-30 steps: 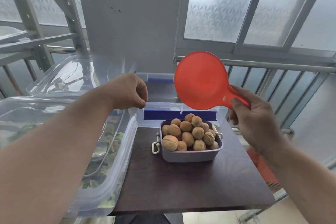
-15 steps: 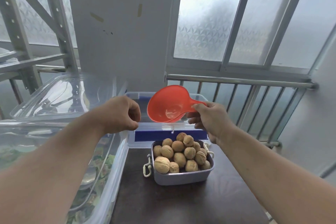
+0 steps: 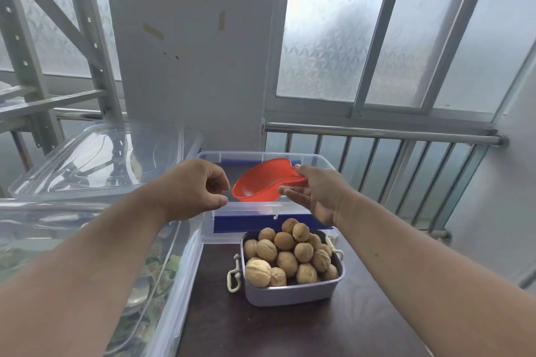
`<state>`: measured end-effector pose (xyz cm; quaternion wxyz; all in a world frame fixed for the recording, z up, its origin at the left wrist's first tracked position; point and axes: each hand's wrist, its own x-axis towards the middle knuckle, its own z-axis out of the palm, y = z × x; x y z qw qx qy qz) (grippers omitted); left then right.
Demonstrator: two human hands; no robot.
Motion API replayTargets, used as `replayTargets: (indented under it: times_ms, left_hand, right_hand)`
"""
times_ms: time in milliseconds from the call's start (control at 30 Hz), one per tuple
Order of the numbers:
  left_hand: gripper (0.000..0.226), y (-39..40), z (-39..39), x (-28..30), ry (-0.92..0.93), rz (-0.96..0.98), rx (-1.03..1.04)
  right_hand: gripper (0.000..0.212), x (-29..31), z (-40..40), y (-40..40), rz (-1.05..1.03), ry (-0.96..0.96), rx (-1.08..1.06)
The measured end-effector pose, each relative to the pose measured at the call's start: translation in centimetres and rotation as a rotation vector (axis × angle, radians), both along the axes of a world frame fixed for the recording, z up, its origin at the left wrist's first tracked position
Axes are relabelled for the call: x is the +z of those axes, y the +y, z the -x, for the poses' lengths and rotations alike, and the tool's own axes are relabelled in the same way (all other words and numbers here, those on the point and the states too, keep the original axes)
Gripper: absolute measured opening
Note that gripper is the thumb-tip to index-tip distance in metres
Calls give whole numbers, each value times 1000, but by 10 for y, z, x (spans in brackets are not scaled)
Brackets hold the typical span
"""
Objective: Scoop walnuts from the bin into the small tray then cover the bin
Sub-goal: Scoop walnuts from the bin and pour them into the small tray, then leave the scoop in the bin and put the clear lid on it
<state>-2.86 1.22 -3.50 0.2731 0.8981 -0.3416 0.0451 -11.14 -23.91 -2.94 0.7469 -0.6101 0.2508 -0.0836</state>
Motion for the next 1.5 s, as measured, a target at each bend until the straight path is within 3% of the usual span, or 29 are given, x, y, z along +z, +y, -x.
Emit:
replayTargets:
  times_ms: [333,633,667,800,900,967,1167,1367,1433,1500]
  left_hand:
    - [14,0,3,-1,32,74,-19]
    - [30,-4,-5,-15,62,61,22]
    - [31,-4,-5,-16,48,66,39]
    - [37,-5,1,-16,-6,65,64]
    - [39,-7,4,-14,-20,41,35]
    - [38,-9,5,-12,-44,14,9]
    - [50,-17,6,12,-20,-94,24]
    - [46,23,-8,58,25,96,236]
    - [58,52,-14,71,60,99,278]
    - [76,75,-15,75,97,-31,247]
  right_hand:
    - [12,10,-6,-5,174,41,91]
    - [7,-1,-65,-24,901,293,295]
    - [1,-4,-73,-25,957,340,346]
    - [16,-11,-92,-28,1057,459,497]
    - [3,-8,-92,-21,1205,491,592]
    - [22,-3,-88,-16,1335,473,608]
    - [49,30,-78,4,1177,285,509]
    - [49,74,-77,50,946,126,461]
    - [51,83,-81,75,913,116,475]
    - [52,83,-84,94,892,136,505]
